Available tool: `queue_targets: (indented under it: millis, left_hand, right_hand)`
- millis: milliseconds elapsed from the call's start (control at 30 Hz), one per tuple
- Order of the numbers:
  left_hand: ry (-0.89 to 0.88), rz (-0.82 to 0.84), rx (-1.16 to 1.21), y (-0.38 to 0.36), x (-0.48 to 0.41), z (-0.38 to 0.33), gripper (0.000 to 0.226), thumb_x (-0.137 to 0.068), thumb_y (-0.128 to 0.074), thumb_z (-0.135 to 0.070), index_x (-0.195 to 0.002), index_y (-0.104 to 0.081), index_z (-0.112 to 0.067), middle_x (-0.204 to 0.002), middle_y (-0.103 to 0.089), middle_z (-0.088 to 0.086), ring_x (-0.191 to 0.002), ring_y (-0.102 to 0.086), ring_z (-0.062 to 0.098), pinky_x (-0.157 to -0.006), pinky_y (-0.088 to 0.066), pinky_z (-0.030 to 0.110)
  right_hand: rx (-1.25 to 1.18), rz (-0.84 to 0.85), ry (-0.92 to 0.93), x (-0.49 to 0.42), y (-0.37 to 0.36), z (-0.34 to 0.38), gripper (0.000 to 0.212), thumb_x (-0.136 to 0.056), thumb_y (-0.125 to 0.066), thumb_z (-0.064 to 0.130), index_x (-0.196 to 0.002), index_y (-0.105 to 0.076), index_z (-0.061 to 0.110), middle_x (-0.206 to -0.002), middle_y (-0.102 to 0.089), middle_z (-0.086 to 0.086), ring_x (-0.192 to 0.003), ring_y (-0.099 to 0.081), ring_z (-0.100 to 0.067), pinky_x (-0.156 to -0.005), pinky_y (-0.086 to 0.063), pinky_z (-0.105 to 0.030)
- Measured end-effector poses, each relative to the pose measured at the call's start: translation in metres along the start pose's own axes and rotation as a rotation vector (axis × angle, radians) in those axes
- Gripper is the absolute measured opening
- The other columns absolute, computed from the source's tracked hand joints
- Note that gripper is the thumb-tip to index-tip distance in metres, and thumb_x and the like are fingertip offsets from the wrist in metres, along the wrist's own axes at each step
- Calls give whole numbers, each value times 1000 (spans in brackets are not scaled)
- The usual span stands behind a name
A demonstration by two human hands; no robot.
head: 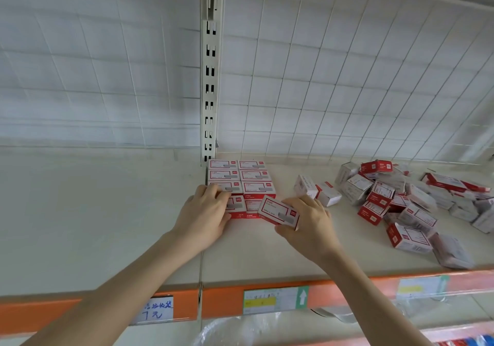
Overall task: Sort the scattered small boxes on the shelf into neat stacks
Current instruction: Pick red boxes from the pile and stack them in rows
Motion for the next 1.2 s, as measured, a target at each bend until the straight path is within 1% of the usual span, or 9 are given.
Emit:
queue_targets:
  millis: [67,167,233,367,667,767,867,967,1200]
  left_hand:
    - [19,4,33,-1,-1,0,38,-88,-57,-17,-124,-53,-5,-120,-51,11,-114,-44,32,-88,-47,39]
    - [49,7,71,-2,-2,2,40,-92,-51,-19,-131,-46,-8,-127,-44,6,-121,-37,26,-96,-41,33]
    - [51,-35,94,0,0,4,37,-87,-59,-13,-123,-53,-3,-122,-47,12,-114,-43,31,-89,-45,38]
    - [16,-99,130,3,1,4,32,-63,-78,1,-91,-62,2,-96,-55,18,-84,-58,39,-56,-53,40]
    - [8,-94,11,9,-1,0,41,-49,-87,-11,-82,-64,-2,-84,-59,14,-67,-61,32,-34,-44,29]
    - [33,-73,-26,10,1,3,41,-54,-85,-14,-88,-65,-1,-89,-59,15,-72,-61,34,-39,-47,31]
    - [101,-54,3,10,6,6,44,-77,-70,-22,-115,-57,-4,-117,-52,14,-102,-54,34,-63,-52,37]
    - [160,-32,-34,11,11,9,50,-90,-50,-35,-133,-39,-14,-134,-36,6,-119,-42,23,-81,-47,30]
    - [250,39,-5,5,5,15,58,-91,-45,-46,-136,-28,-15,-132,-37,4,-117,-47,22,-76,-46,33]
  right_hand:
    - [-5,-9,3,-1,1,1,48,-74,-71,22,-119,-59,15,-115,-58,-1,-108,-48,-22,-92,-35,-35]
    - [7,2,11,-1,-1,2,49,-75,-69,24,-122,-57,17,-117,-56,1,-110,-46,-20,-91,-32,-31]
    - [6,11,13,-2,-3,2,49,-76,-69,24,-122,-57,18,-117,-55,2,-112,-44,-18,-90,-30,-29]
    - [10,24,17,-3,-4,3,48,-76,-68,26,-123,-56,19,-118,-54,4,-112,-44,-16,-91,-30,-29]
    - [-11,91,67,-15,-6,9,49,-79,-67,21,-126,-53,18,-119,-53,2,-113,-44,-18,-95,-38,-33]
    - [-31,173,100,-24,-13,15,51,-80,-66,16,-128,-51,14,-124,-51,0,-114,-43,-23,-96,-38,-32]
    - [-26,230,115,-27,-22,18,45,-83,-64,15,-126,-53,12,-125,-50,-2,-115,-44,-24,-96,-39,-31]
    - [-9,182,124,-27,-20,17,43,-83,-64,17,-125,-54,11,-123,-49,-5,-114,-46,-24,-93,-40,-28]
    - [57,131,155,-23,-17,21,42,-85,-63,27,-124,-55,15,-122,-47,-1,-105,-52,-16,-77,-41,-16]
Point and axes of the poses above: each hand's wrist, its own x-axis away from the middle knuckle, its own y-axis out of the back of the hand, z = x × y, the point moved 10 cm from there along -x, towards the middle knuckle
